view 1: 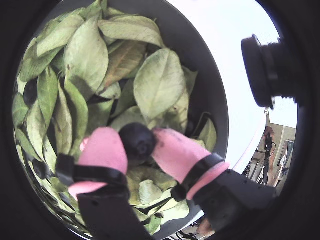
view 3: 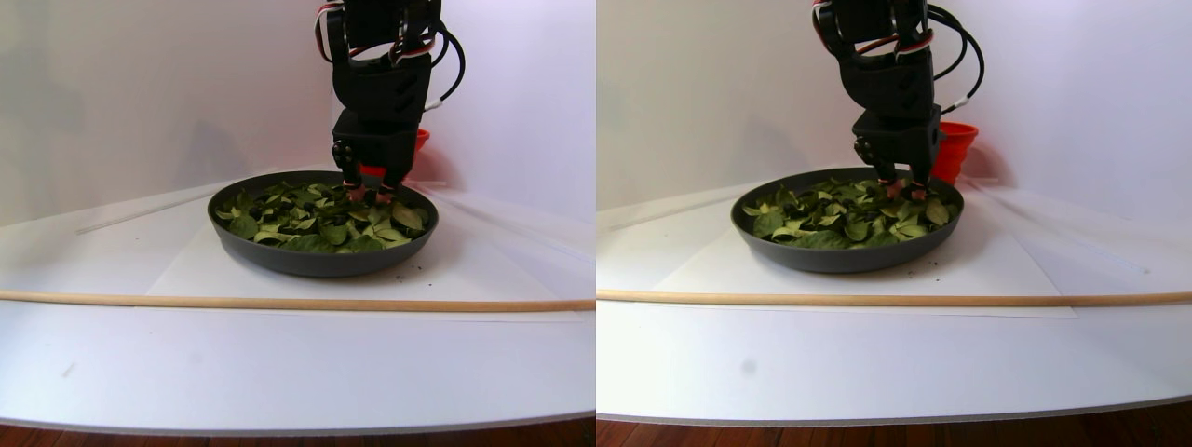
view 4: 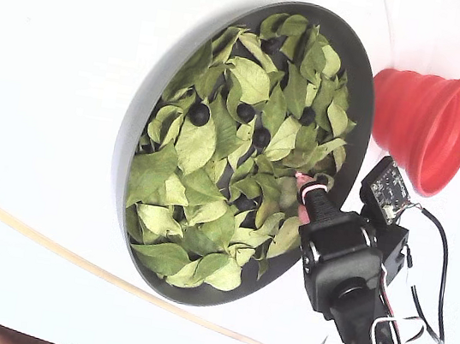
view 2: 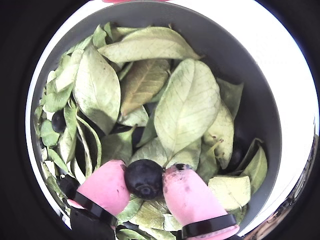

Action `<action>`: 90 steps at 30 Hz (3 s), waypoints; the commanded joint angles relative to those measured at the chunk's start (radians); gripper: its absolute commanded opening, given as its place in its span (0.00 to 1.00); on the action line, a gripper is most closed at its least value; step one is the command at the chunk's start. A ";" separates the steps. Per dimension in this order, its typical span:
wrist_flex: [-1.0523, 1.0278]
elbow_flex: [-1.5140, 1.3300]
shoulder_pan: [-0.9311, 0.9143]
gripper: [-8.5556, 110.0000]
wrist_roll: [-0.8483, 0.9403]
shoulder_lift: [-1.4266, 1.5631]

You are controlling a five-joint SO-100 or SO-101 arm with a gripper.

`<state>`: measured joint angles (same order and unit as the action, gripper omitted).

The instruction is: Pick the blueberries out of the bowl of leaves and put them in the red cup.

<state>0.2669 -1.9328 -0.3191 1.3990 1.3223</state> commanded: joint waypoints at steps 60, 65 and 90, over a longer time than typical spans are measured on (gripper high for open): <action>-0.179 0.299 -0.040 0.16 0.170 0.278; -0.181 0.341 -0.049 0.16 0.170 0.249; -0.167 0.548 -0.071 0.16 0.181 0.081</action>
<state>0.0859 -1.4680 -0.3574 1.5647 1.3637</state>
